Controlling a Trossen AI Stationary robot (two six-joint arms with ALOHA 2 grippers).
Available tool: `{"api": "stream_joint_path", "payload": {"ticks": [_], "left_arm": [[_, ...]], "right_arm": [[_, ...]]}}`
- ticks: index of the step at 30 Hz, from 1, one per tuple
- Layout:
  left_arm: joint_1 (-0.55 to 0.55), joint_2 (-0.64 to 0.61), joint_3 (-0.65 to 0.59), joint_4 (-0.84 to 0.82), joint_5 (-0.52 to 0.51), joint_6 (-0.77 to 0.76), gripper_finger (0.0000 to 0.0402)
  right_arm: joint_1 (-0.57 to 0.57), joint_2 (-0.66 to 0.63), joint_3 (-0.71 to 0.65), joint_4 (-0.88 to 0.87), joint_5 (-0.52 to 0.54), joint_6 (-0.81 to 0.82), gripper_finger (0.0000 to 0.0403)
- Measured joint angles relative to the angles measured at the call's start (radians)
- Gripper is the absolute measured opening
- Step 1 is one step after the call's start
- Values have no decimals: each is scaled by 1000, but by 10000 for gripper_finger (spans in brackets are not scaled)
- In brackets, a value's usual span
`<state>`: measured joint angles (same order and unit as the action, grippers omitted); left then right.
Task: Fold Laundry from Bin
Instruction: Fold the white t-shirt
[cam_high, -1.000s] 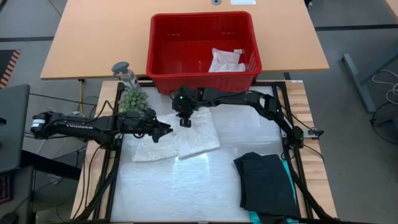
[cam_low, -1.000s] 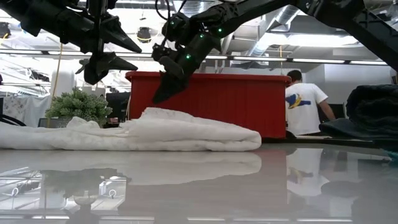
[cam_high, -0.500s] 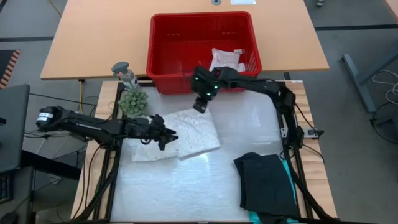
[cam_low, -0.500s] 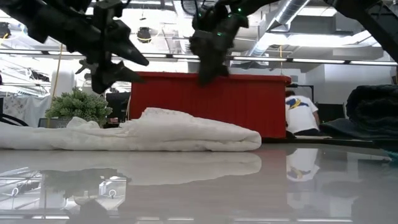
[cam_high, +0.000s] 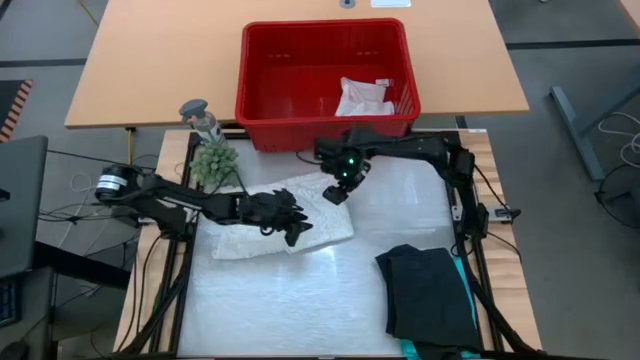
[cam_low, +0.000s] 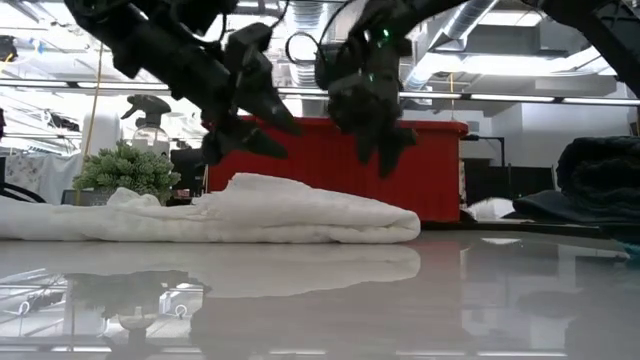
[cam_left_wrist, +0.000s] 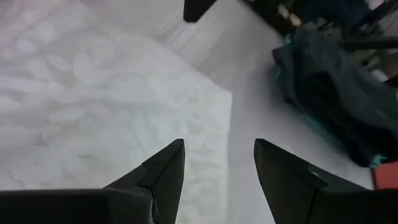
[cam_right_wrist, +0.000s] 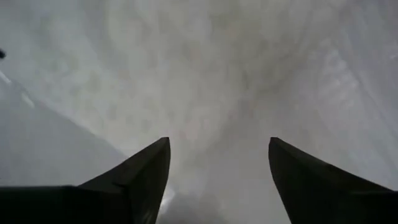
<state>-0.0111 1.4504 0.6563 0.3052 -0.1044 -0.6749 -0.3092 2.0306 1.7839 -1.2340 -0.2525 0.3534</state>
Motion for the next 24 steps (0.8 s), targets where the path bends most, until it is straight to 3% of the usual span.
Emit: {"api": "stream_joint_path", "payload": {"ticks": [3,10,14,19,24], "left_arm": [[-1,29,10,-3,-21,-14,183],[5,-39,4,-1,-31,38,183],[40,-92,-94,149,14,-13,183],[86,-109,-251,332,79,-132,183],[81,-70,-235,314,74,-122,183]], "right_arm": [[-6,-66,-136,151,2,56,302],[-52,-399,-585,659,101,290,306],[-53,-498,-822,951,123,453,306],[2,-504,-954,1135,194,539,306],[28,-504,-980,1164,253,548,306]]}}
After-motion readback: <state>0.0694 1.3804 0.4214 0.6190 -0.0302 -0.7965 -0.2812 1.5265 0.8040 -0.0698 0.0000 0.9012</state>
